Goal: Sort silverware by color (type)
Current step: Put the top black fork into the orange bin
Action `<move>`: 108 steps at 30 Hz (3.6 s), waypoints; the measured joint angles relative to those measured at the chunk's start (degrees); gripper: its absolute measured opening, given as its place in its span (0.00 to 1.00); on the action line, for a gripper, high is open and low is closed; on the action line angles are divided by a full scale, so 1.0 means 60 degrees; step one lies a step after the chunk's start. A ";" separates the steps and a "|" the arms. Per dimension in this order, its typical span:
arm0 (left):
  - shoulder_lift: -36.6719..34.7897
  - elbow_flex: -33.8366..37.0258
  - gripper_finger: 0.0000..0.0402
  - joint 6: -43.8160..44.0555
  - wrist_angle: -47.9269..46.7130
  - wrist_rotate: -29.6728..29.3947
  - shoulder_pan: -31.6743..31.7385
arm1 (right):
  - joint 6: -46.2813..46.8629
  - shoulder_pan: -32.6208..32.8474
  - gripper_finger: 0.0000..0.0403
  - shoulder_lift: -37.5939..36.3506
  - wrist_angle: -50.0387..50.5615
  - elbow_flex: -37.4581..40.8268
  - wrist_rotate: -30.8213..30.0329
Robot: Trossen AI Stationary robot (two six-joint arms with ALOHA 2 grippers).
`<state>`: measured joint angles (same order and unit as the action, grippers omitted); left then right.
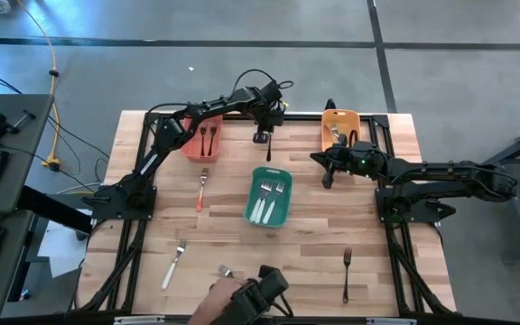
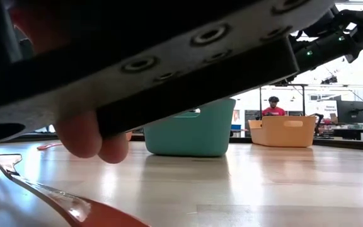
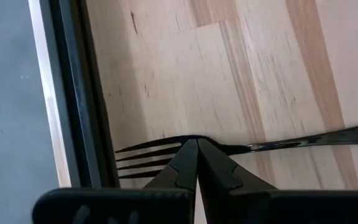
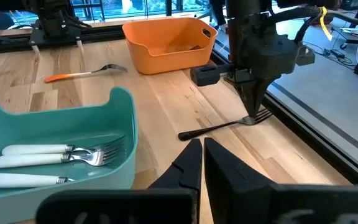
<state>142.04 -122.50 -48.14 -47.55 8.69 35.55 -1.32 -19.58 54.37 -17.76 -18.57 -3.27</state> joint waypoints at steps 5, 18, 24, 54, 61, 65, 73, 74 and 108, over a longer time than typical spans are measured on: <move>0.0000 0.0000 0.00 -0.0087 0.0047 0.0098 0.0015 | 0.0000 0.0000 0.00 0.0000 0.0004 0.0000 0.0000; 0.0098 0.0000 0.00 0.0365 0.0054 0.0970 0.0323 | 0.0252 -0.0002 0.00 0.0000 0.0030 0.0000 0.0004; 0.0124 0.0000 0.00 0.1272 -0.0031 0.1018 0.0583 | 0.0255 0.0001 0.00 0.0000 0.0040 0.0000 0.0004; 0.0335 0.0000 0.00 0.2652 0.0817 0.1598 0.0896 | 0.0226 -0.0090 0.00 0.0000 -0.0076 0.0000 -0.0189; 0.0321 0.0000 0.00 0.1894 0.0134 0.0629 0.1020 | 0.0251 -0.0116 0.00 0.0000 -0.0075 0.0000 -0.0182; 0.0260 -0.0024 0.00 0.1447 -0.0447 -0.0250 0.1084 | 0.0249 -0.0116 0.00 0.0000 -0.0032 0.0000 -0.0178; -0.0016 0.0004 0.00 0.1406 -0.1218 -0.0372 0.1120 | 0.0240 -0.0116 0.00 0.0000 0.0037 0.0000 -0.0178; -0.0068 0.0005 0.00 0.1406 -0.1335 -0.0370 0.1118 | 0.0237 -0.0116 0.00 0.0000 0.0072 0.0000 -0.0178; -0.0199 0.0491 0.23 -0.3080 -0.1436 -0.0042 0.0087 | 0.0069 -0.0112 0.00 -0.0004 0.0492 -0.0004 -0.0168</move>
<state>140.84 -119.55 -66.62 -56.16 8.44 36.07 -0.91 -20.25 54.35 -14.81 -18.59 -4.27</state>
